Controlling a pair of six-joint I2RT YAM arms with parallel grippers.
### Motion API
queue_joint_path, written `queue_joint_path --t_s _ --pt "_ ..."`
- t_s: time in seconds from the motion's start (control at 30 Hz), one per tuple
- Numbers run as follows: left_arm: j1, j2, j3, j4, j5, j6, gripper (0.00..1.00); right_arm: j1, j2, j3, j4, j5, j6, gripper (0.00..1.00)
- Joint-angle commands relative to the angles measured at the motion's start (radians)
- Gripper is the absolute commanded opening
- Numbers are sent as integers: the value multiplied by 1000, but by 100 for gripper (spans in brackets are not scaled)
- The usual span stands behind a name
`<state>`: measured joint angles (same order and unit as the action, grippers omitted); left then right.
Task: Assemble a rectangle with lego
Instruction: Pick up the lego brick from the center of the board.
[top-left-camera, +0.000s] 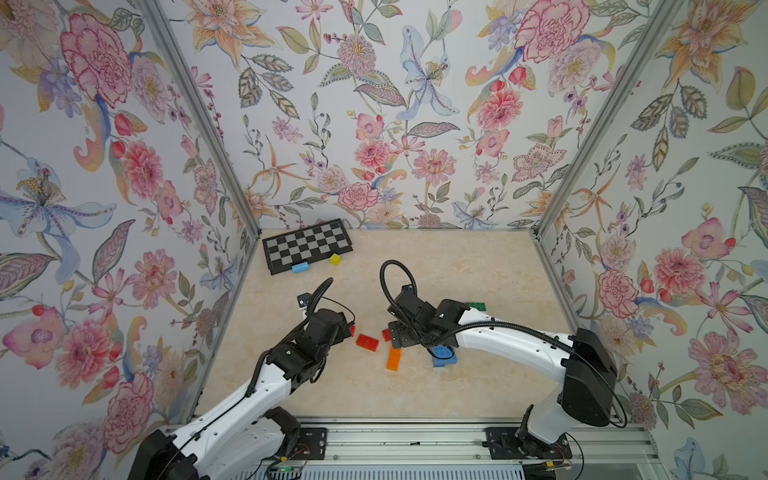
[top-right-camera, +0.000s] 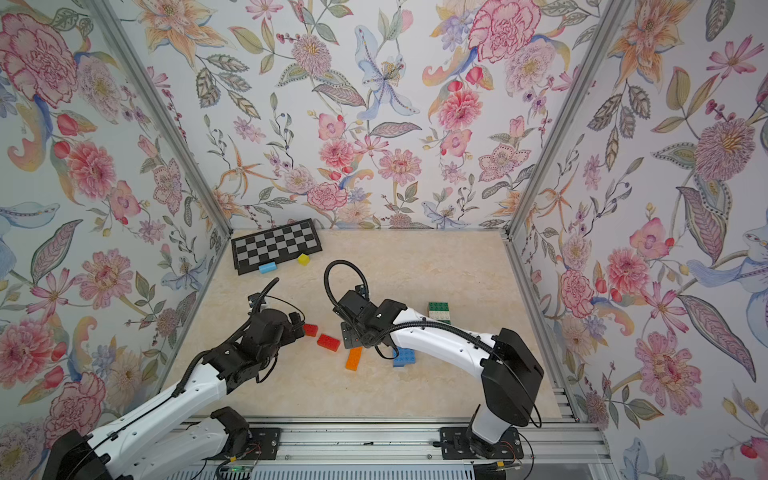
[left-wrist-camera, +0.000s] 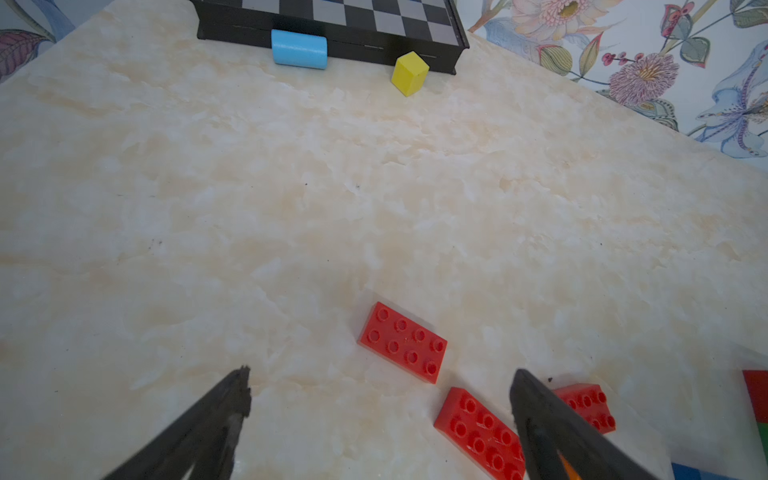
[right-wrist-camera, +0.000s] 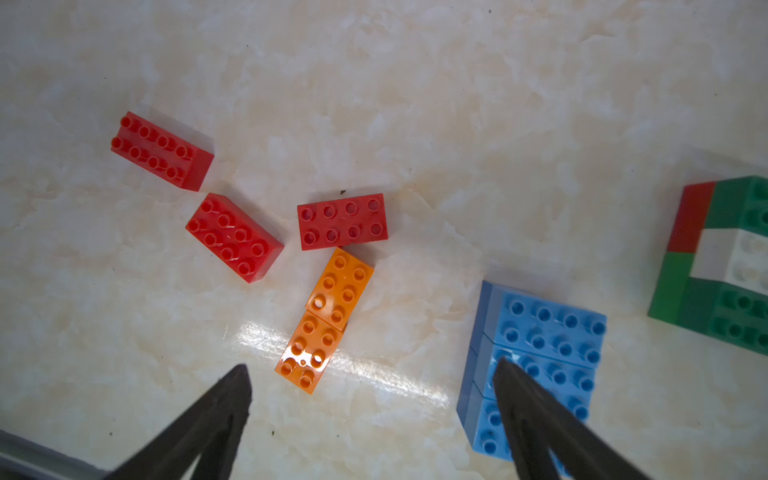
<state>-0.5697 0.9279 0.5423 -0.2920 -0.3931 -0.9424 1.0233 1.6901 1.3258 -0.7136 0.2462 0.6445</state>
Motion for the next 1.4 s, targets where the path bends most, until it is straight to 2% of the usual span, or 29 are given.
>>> queue_joint_path --t_s 0.0,0.27,0.53,0.87,1.37 --pt "44 -18 -42 85 22 9 99 -8 92 71 -18 -83 -79 100" --pt "93 24 -85 171 86 27 99 -60 260 175 -18 -137 -166 100" --pt "113 45 -104 209 121 22 99 -91 355 233 -18 -141 -180 99" --pt "122 49 -109 220 134 22 99 -103 420 272 -20 -121 -181 94" --pt "136 60 -113 228 146 25 99 -114 465 299 -20 -126 -148 80"
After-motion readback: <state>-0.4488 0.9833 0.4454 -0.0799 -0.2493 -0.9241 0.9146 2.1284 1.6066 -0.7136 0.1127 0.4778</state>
